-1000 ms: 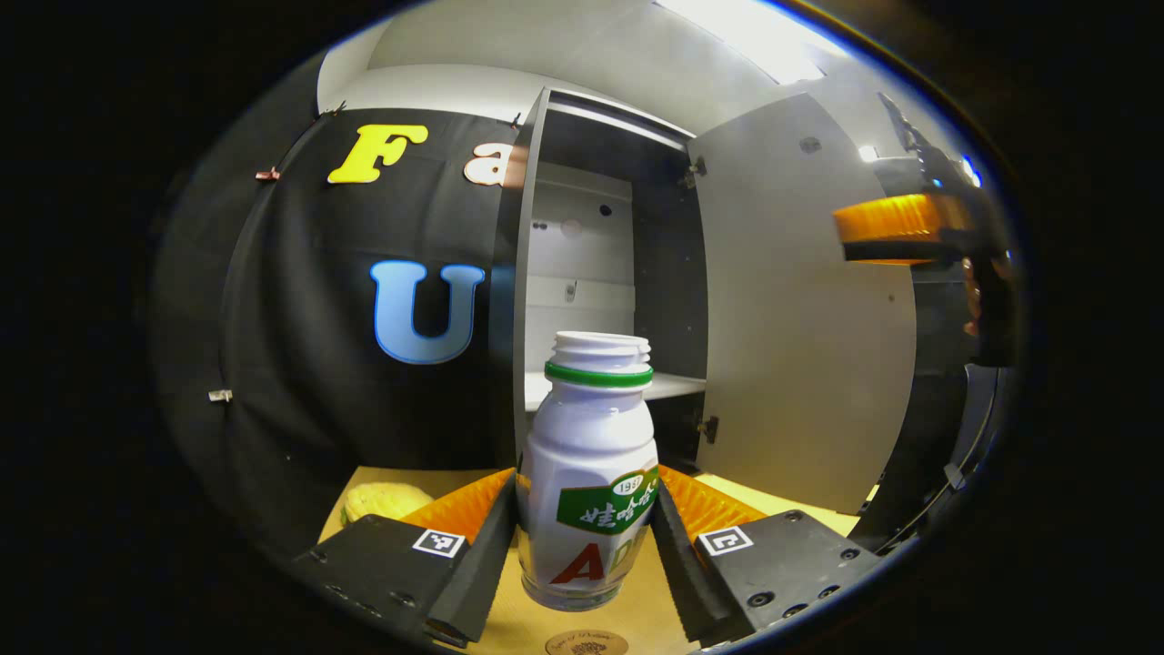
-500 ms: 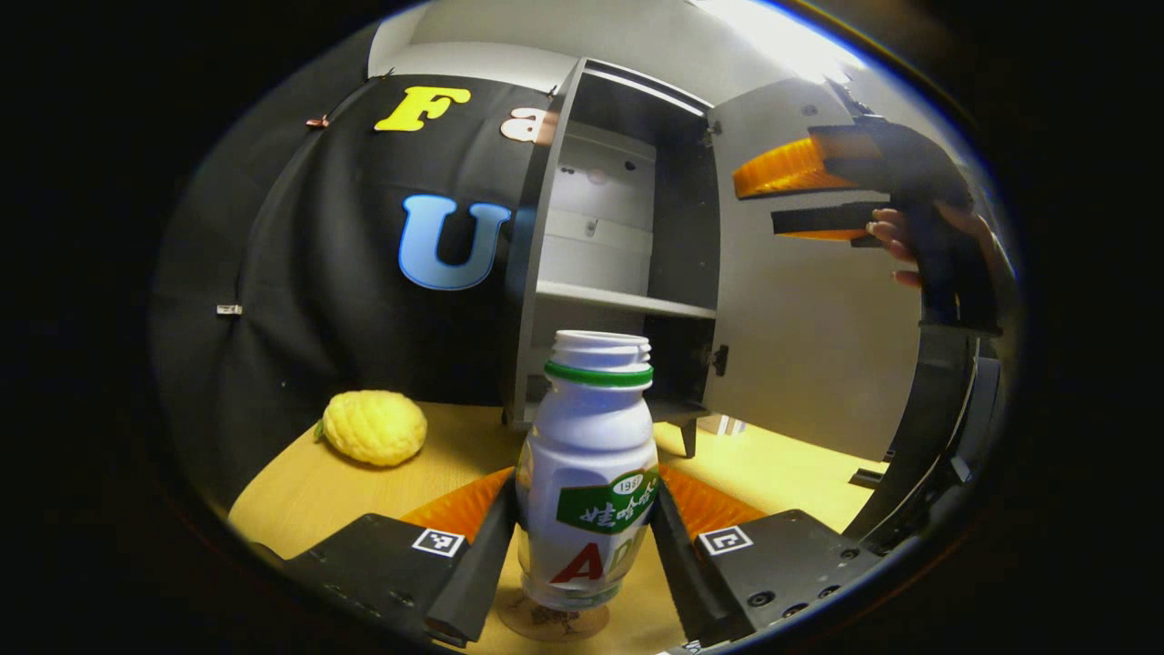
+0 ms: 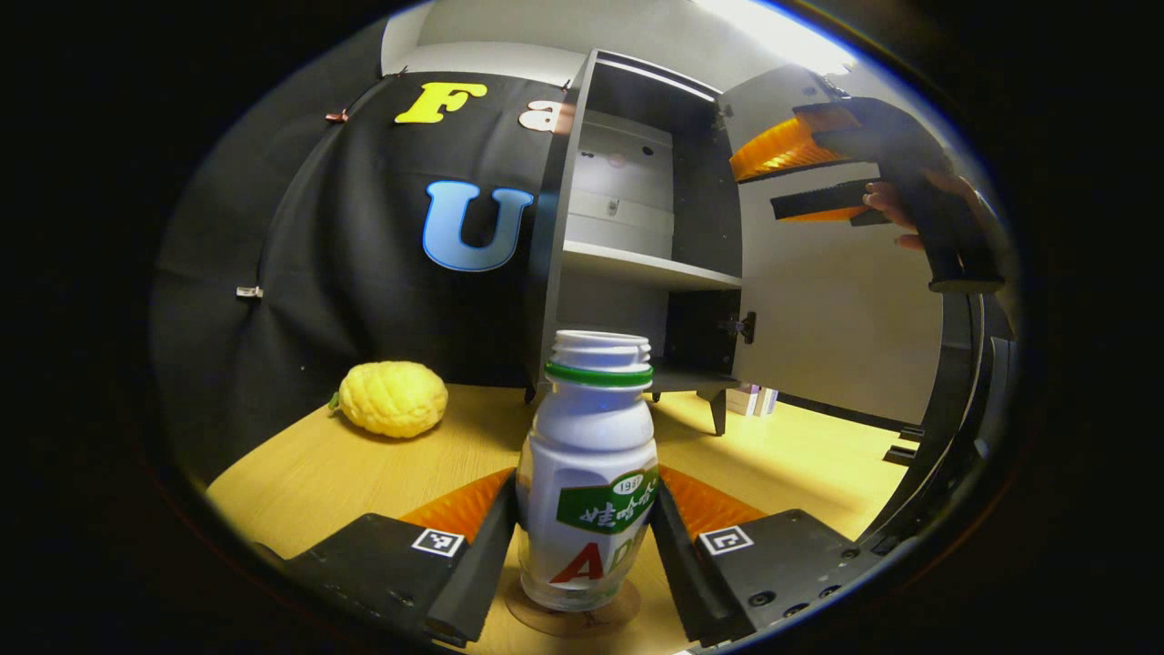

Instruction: Open the cabinet door with the right hand, grasp the bottle in the cabinet with the left hand and place it on the coaster, then close the cabinet door with the right hand.

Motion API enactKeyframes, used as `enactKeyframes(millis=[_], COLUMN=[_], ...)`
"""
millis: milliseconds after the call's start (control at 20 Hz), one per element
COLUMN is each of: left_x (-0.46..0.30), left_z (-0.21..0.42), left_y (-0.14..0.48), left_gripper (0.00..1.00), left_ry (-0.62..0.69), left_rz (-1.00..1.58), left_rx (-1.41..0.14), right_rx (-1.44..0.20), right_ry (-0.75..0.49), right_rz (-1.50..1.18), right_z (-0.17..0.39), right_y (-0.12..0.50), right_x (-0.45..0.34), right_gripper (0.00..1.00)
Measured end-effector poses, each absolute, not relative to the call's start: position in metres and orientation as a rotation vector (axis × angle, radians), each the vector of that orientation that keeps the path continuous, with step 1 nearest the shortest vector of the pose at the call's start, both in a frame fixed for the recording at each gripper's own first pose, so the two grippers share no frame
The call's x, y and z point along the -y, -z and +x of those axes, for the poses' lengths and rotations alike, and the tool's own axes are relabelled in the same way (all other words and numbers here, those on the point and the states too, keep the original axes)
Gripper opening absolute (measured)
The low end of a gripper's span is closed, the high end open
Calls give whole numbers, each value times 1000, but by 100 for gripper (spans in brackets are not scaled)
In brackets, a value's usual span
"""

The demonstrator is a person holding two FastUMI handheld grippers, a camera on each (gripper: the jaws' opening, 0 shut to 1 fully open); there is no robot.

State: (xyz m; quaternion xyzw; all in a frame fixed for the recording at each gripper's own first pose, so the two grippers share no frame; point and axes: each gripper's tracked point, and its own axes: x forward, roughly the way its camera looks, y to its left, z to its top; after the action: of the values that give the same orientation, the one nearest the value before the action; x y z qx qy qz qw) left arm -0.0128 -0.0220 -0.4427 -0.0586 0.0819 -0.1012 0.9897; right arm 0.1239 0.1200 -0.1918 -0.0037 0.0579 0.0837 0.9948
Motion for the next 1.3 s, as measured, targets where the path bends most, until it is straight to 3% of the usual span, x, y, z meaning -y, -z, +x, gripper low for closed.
enactKeyframes(millis=[250,350,450,600,850,1300], left_x=[27,26,23,20,15,36], left_z=[-20,-21,-19,-14,-4,2], left_y=[453,455,453,440,380,197], left_gripper=[81,84,94,95,95,92], left_ry=[205,211,203,211,258,412], left_rz=[-114,-132,-162,-175,-179,13], left_rx=[-161,-178,-187,-184,-144,-15], right_rx=[-141,-147,-147,-148,-115,-105], right_ry=[-197,-196,-196,-185,-149,-26], right_rz=[-15,-16,-13,-16,-55,-70], right_z=[129,129,128,125,111,65], right_y=[202,203,201,195,162,95], right_x=[-130,-129,-130,-127,-115,-73], right_gripper=[98,98,98,98,98,98])
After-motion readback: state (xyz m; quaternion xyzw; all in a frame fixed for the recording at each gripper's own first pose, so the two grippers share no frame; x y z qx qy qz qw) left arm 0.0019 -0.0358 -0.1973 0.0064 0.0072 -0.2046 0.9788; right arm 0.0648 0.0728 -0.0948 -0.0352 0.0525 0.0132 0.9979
